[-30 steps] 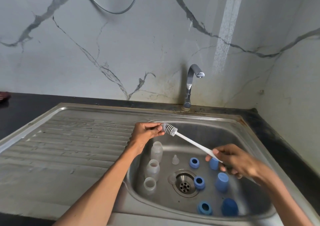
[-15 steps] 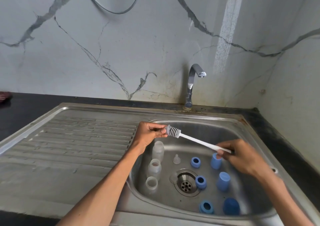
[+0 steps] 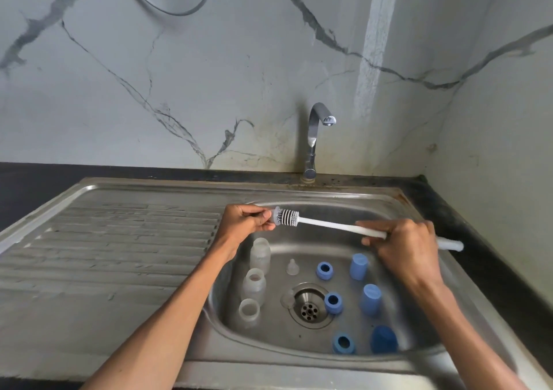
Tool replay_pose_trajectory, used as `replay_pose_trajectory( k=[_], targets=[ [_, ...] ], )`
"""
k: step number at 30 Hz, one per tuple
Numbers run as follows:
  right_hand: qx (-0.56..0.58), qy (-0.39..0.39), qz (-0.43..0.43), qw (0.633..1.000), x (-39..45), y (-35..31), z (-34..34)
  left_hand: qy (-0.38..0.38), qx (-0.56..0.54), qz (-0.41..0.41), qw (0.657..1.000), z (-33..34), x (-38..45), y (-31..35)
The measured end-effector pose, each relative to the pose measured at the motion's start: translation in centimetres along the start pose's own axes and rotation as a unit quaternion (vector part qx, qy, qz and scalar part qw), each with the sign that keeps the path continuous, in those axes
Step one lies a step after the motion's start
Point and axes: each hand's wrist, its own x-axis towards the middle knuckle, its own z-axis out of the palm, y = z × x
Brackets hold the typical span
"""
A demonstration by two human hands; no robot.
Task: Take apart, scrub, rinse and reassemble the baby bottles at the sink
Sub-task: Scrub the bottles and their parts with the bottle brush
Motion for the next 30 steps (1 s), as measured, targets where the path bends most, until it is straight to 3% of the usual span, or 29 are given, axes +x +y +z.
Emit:
replay_pose_trajectory(
  k=[5, 7, 9, 11, 15, 18, 21, 26, 30],
  targets=[
    [-0.034, -0.173, 0.000, 0.984, 0.6, 0.8, 0.3, 0.006, 0.039, 0.024, 0.999, 0.2, -0.2, -0.3],
    [0.080, -0.266, 0.023, 0.960, 0.9, 0.8, 0.7, 0.022, 0.023, 0.046, 0.998, 0.1, -0.1, 0.0],
    [0.214, -0.345, 0.068, 0.911, 0.5, 0.2, 1.0, 0.043, 0.002, 0.056, 0.998, 0.1, 0.1, 0.2],
    [0.276, -0.376, 0.093, 0.880, 0.3, -0.4, 0.9, 0.084, -0.034, 0.052, 0.995, 0.2, 0.4, 0.1],
    [0.219, -0.335, 0.070, 0.914, 0.5, -0.7, 1.7, 0.158, -0.086, 0.044, 0.983, 1.2, 0.6, -0.2],
    [0.089, -0.229, 0.012, 0.969, 0.4, -0.6, 2.1, 0.218, -0.144, 0.025, 0.965, 1.8, 0.5, -0.2],
    [0.027, -0.113, 0.005, 0.993, 0.0, -0.1, 1.5, 0.260, -0.220, 0.005, 0.940, 1.3, 0.3, 0.3],
    [0.110, -0.120, -0.003, 0.987, -0.4, -1.0, 2.1, 0.140, -0.268, -0.025, 0.953, 2.5, -0.6, 1.1],
    [0.148, -0.111, -0.010, 0.983, -0.3, -1.2, 2.5, 0.076, -0.168, -0.010, 0.983, 4.7, -1.8, 0.9]
  ],
)
